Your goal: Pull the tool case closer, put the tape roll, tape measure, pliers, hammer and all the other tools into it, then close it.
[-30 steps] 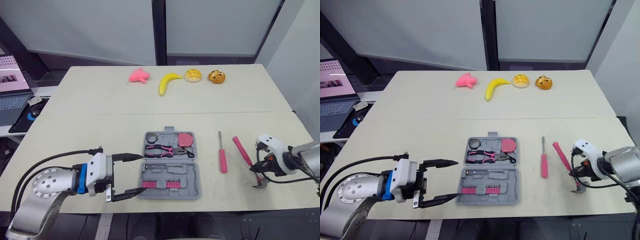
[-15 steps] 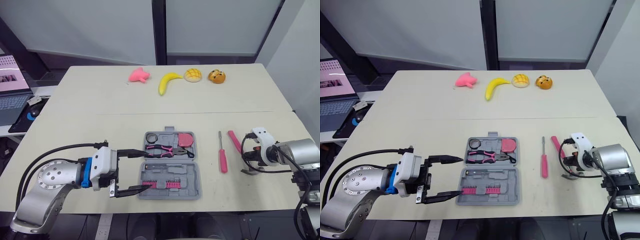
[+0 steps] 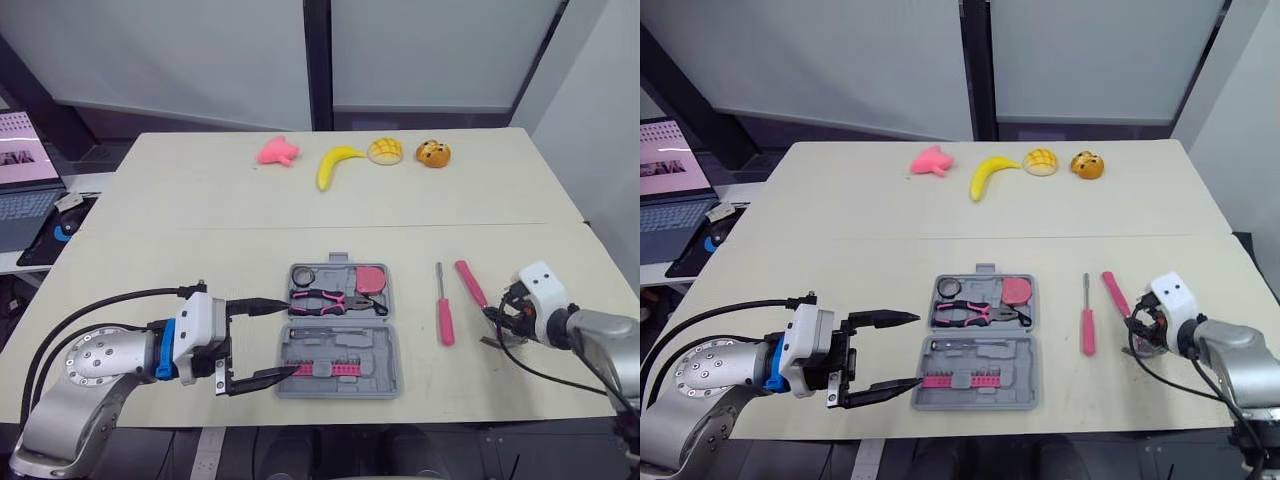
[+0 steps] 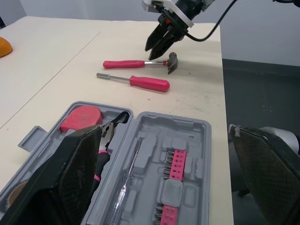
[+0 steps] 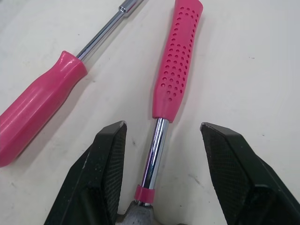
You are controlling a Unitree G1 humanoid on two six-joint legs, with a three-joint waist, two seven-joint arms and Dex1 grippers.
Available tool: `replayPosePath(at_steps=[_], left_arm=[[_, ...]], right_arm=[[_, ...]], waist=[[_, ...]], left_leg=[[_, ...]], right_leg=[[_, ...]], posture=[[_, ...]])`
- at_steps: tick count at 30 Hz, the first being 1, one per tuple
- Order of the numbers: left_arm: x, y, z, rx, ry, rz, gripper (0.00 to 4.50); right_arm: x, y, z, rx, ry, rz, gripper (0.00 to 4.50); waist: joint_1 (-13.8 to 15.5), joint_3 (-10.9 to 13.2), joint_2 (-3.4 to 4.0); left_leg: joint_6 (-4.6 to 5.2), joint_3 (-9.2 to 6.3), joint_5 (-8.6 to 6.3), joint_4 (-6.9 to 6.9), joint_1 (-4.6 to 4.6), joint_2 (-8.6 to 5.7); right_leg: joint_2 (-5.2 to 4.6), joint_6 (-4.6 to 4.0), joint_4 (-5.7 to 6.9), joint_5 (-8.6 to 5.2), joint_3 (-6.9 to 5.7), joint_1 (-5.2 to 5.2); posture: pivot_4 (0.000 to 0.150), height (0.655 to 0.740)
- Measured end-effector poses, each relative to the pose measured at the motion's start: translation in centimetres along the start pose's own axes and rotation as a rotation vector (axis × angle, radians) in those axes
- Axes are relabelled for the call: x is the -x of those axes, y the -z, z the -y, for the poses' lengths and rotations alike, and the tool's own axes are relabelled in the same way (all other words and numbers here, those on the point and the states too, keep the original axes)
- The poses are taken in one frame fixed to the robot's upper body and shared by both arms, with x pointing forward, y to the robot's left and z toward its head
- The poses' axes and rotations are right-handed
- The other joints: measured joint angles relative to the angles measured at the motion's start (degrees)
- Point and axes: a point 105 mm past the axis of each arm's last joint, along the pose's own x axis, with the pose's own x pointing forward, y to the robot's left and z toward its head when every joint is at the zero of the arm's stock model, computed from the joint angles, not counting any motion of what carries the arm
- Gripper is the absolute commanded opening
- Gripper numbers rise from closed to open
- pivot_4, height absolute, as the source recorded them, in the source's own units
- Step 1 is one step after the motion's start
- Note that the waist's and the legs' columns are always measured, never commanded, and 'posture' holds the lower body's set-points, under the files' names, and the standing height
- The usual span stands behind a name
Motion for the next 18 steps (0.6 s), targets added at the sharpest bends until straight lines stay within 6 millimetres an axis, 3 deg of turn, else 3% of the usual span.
replayPosePath(at_steps=[8,18], left_arm=[[0.4,0.3,-0.6,0.005,-0.006,-0.007,4.5],[0.4,0.2,-0.6,-0.001,-0.004,-0.007,4.5]], right_arm=[[-1.3,1.6,-0.3,-0.052,0.076,0.01,2.68],[-1.1,2.5,0.2,-0.128,0.127,0.008,0.59]], waist=[[0.0,0.0,0.0],[0.0,0.0,0.0]], left_leg=[[0.0,0.0,0.0,0.02,0.01,-0.03],[0.0,-0.01,0.0,0.02,0.04,-0.03]], right_leg=[[-0.01,0.0,-0.01,0.0,0.01,0.06],[-0.01,0.0,-0.01,0.0,0.0,0.09]], posture=[[0.15,0.7193],[0.15,0.7193]])
